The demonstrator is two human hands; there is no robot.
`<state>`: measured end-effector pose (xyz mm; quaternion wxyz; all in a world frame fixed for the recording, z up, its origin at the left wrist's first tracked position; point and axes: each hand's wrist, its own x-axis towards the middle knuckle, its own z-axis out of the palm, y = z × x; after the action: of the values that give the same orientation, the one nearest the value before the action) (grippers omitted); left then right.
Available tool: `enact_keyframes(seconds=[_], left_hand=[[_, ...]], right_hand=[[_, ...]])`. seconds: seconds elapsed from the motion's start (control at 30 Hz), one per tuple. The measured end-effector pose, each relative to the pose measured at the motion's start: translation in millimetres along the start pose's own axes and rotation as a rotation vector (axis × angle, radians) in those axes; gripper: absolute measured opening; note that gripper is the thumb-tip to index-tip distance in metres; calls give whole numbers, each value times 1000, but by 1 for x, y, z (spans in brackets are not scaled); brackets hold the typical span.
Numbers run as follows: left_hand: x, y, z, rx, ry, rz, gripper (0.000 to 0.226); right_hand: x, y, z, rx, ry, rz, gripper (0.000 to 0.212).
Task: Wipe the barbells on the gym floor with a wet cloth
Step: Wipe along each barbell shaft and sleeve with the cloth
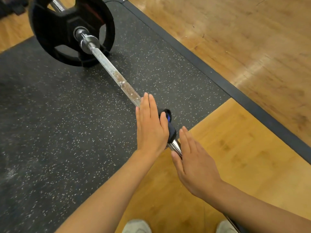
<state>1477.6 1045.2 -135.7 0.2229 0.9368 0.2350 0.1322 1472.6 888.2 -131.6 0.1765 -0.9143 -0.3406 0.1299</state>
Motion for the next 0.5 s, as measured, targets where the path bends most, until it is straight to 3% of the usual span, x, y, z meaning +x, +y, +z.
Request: enact_keyframes(seconds=[0.13,0.33,0.5], left_hand=[[-13,14,-1,53,-80,-14,74],[38,-7,-10,82,-108,-175,65],[5,-3,-7,54,-130,60,63]], right_hand=[[2,1,-2,12,-81,-14,80],[-3,4,7,-89,98,-6,65],[1,6,9,-149,151,-55,59]])
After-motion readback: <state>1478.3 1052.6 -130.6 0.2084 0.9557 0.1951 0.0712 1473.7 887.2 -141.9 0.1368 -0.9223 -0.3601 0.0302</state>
